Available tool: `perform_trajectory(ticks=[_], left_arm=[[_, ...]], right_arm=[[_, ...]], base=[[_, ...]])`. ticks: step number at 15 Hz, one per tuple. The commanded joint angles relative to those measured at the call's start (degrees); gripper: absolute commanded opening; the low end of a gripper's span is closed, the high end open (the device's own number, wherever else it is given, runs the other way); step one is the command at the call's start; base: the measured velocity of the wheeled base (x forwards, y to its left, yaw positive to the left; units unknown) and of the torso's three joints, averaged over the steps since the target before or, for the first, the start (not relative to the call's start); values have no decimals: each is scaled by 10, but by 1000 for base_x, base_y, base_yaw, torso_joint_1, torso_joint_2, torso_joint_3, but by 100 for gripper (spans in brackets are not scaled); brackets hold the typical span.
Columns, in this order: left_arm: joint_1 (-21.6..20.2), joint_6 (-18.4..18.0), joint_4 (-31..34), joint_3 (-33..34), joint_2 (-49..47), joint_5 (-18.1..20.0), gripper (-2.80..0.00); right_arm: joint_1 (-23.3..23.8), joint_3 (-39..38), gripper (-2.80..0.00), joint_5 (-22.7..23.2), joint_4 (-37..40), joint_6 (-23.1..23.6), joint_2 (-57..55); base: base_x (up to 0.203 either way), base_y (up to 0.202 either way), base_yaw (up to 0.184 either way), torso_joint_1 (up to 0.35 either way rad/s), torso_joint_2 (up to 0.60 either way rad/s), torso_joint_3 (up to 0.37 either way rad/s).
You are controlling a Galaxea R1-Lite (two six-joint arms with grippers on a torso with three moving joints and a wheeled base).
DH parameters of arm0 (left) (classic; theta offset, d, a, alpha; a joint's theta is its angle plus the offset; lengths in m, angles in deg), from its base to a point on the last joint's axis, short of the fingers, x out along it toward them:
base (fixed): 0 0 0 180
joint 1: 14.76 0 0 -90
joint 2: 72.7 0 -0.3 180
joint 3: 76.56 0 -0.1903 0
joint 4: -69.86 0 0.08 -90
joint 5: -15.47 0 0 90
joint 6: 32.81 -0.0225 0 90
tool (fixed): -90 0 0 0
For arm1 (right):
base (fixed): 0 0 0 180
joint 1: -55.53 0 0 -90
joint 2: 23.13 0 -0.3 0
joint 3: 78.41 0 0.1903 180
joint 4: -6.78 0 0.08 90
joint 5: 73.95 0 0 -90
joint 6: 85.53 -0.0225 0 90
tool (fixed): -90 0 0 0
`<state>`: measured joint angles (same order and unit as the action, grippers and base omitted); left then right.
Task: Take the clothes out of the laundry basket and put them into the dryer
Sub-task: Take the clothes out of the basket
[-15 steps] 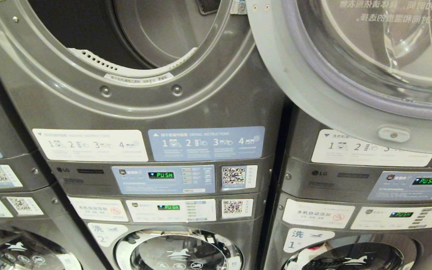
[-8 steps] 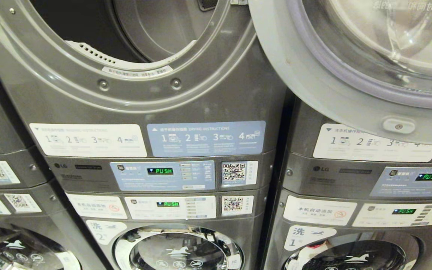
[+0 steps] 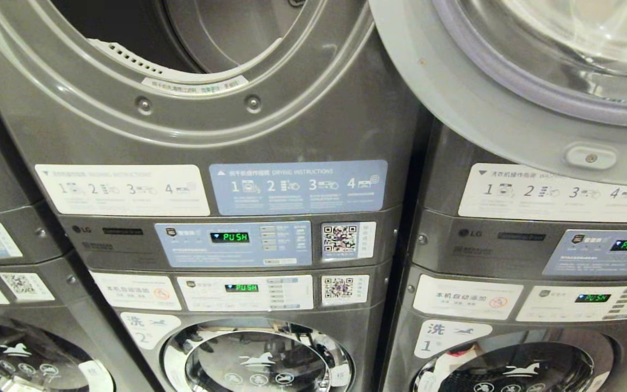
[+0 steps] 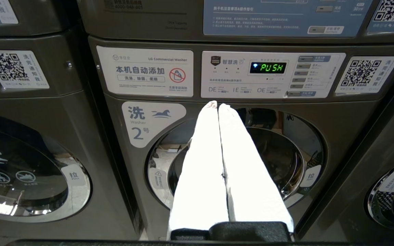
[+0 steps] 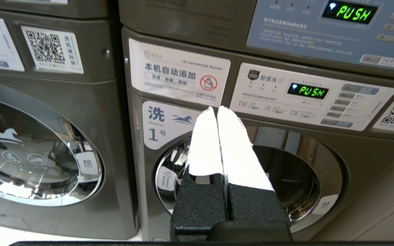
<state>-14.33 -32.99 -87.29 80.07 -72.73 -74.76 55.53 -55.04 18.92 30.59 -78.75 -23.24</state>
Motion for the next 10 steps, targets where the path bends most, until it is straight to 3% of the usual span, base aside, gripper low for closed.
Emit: perform_trajectory(ticks=[1, 10], left_arm=[[0, 0, 0, 0, 1, 0, -280], [0, 0, 0, 0, 1, 0, -280]], right_arm=[[0, 0, -280, 0, 0, 0, 0], [0, 0, -280, -2, -1, -9, 0]], base=[[0, 0, 0, -144, 305, 161], [0, 0, 0, -153, 318, 164]])
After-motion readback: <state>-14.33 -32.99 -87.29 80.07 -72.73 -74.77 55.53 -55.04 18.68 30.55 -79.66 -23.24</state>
